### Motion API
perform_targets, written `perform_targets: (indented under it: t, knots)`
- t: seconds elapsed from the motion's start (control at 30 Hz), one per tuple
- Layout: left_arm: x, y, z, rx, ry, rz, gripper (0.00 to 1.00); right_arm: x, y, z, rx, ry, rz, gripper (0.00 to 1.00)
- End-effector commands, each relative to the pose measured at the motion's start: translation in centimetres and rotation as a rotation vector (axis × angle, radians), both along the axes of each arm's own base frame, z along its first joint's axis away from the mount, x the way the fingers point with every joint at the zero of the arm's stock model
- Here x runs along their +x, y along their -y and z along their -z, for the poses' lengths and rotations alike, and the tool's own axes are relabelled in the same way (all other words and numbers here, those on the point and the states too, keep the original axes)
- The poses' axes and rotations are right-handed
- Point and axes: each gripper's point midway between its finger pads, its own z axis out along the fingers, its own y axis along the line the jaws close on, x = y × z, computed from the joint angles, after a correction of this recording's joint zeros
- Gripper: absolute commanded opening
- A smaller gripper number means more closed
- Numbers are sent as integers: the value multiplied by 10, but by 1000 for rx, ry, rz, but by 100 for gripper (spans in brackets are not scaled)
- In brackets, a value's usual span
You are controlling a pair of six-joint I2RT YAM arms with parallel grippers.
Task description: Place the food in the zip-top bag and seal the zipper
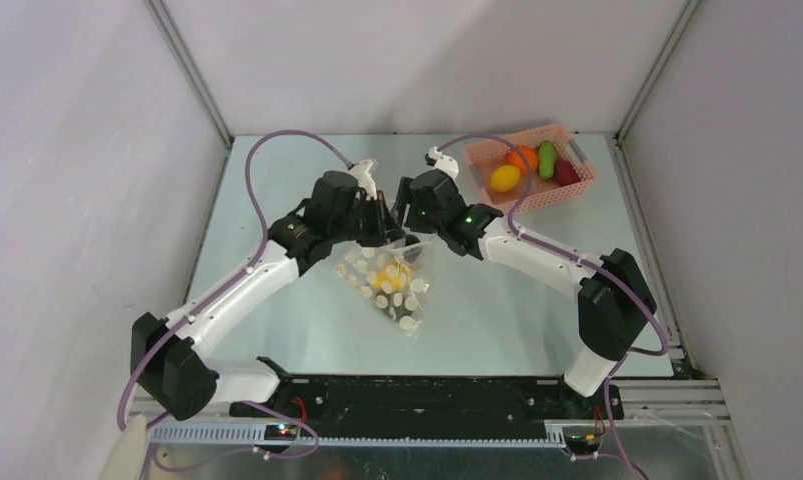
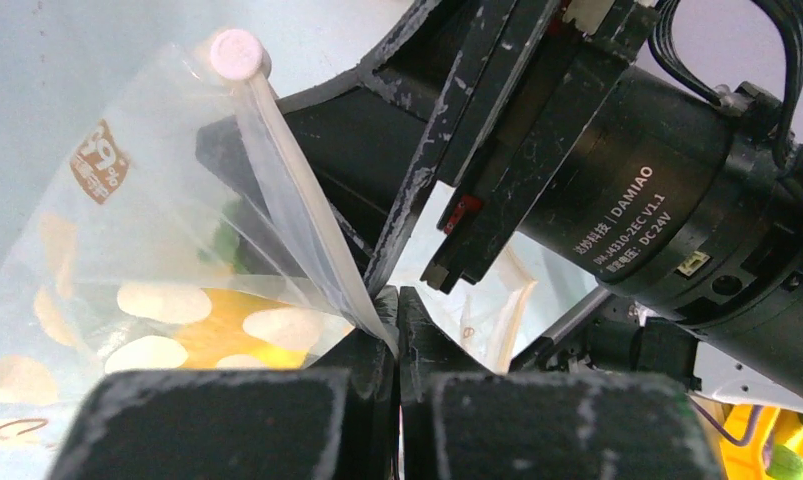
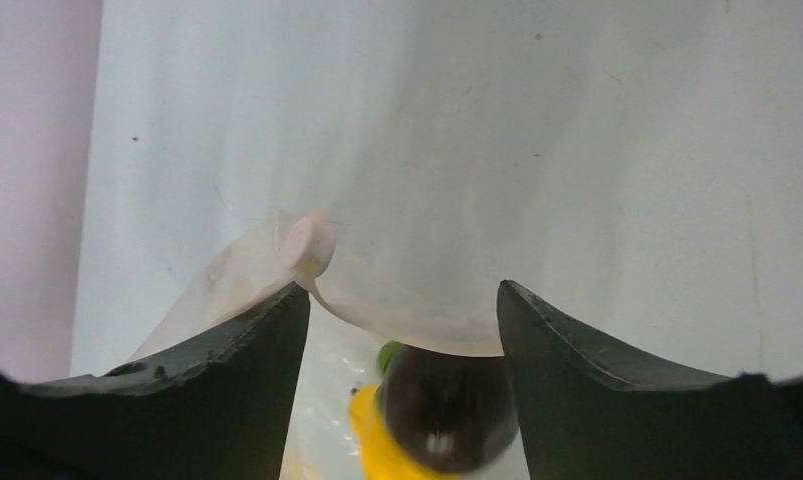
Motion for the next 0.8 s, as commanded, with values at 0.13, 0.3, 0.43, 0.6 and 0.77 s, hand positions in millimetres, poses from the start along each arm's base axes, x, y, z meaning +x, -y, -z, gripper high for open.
perform_targets:
  t: [0.13,0.3,0.43,0.6,0.77]
  knots:
    - [6,3,-30,-58,89,-16,0,-33,14,-67,-20,107,-105,87]
    - [7,4,-31,-60,96,-14,0,-41,37,-89,-37,166,-92,97]
    - [8,5,-32,-57,101,-10,0,-36,69,-110,-56,243,-47,99]
    - [13,9,-23,-45,91,-1,0,-7,120,-112,-72,252,44,100]
    - [20,14,-14,-14,80,23,0,37,179,-98,-89,219,188,100]
